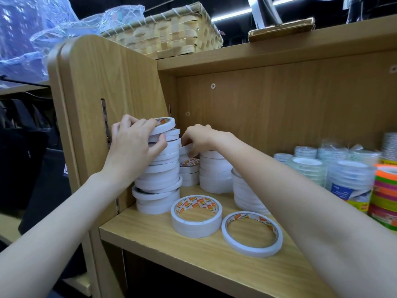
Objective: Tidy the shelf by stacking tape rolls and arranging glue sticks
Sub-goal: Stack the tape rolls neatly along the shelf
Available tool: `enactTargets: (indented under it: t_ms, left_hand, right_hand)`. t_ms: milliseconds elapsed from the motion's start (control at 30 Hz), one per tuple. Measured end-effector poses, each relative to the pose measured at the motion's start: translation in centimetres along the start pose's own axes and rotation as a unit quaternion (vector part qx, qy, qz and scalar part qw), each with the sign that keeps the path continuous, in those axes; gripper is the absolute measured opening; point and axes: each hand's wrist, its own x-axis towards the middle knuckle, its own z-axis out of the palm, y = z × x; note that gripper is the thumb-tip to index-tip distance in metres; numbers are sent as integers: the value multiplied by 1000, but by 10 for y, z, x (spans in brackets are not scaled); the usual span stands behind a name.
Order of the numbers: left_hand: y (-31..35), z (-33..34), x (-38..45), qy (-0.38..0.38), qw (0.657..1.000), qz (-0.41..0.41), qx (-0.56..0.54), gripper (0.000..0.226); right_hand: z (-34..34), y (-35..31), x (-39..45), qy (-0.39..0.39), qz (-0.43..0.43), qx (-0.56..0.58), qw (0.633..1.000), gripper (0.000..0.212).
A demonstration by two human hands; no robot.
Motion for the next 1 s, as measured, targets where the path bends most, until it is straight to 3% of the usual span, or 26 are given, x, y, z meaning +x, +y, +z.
enactTargets:
  t_ms: [100,267,433,600,733,833,1000]
  left_hand:
    - [1,0,-1,-3,1000,-2,0,40]
    - [-1,1,-1,1,1000,-1,5,39]
    - [-1,2,-1,11,1000,-3,3,39]
    - [-1,3,-2,15,1000,3,4,39]
    - [-1,4,-2,19,1000,-3,0,42]
    - [-3,4,-1,19,1000,4,-2,42]
    - [-2,5,-1,18,1000,-3,-7,41]
  right_hand:
    - [5,0,2,6,2,9,1000,34]
    - [-1,4,-4,49,5,134,990,15]
    - [4,-7,-3,10,1,68,998,36]
    - [0,0,-3,80,20,203,976,23]
    - [7,-10,3,32,20,105,994,39]
    - [7,-8,3,-28,27,55,998,33]
    - [-1,0,-10,-9,4,32,999,18]
